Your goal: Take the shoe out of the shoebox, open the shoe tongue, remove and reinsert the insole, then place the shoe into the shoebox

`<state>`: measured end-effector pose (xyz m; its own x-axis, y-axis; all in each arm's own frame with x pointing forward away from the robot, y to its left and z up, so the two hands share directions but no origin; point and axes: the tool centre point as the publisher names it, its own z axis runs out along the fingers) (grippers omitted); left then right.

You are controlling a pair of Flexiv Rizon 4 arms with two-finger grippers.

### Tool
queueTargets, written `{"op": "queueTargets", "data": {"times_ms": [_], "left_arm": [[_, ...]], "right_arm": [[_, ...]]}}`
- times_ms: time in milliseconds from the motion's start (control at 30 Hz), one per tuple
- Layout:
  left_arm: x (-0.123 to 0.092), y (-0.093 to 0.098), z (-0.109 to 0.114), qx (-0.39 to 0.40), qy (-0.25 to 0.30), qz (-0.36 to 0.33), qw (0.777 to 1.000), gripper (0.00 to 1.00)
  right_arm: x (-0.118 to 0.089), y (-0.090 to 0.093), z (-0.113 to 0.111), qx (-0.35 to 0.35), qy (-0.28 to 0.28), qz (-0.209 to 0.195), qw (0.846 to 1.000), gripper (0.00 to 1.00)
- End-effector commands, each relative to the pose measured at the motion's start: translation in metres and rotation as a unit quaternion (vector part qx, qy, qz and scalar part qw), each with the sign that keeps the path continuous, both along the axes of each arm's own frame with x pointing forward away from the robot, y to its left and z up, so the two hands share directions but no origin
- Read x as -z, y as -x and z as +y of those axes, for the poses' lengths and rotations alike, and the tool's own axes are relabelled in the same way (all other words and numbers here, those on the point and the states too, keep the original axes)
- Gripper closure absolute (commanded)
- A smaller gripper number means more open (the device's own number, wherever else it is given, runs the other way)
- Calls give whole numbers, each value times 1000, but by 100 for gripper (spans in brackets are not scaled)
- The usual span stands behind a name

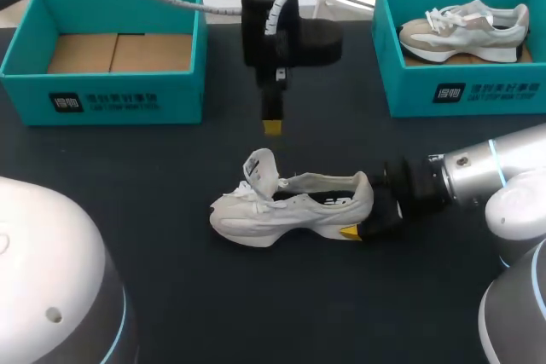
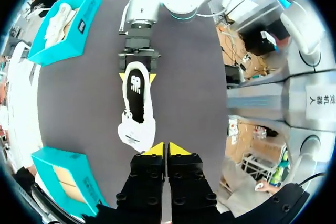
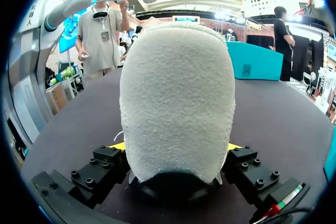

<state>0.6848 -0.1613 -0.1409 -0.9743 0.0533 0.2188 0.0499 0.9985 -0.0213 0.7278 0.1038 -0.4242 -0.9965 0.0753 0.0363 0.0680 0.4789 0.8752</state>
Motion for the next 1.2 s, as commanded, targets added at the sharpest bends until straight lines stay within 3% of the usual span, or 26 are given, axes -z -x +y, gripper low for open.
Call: {"op": "queueTargets", "data": {"times_ms": [33, 333, 567, 800, 1200], "left_arm": [[2, -7, 0, 79, 13, 38, 996, 100], [56, 8, -29, 58, 54, 54, 995, 100], [97, -1, -61, 36, 46, 50, 997, 100], [137, -15, -79, 8, 55, 27, 998, 100], [137, -15, -79, 8, 55, 27, 998, 100]], "right_arm": [[0, 0, 2, 0, 3, 0, 1000, 100], [0, 0, 2, 0, 3, 0, 1000, 100], [0, 0, 2, 0, 3, 0, 1000, 100], [0, 0, 2, 0, 3, 0, 1000, 100], [0, 0, 2, 0, 3, 0, 1000, 100]]}}
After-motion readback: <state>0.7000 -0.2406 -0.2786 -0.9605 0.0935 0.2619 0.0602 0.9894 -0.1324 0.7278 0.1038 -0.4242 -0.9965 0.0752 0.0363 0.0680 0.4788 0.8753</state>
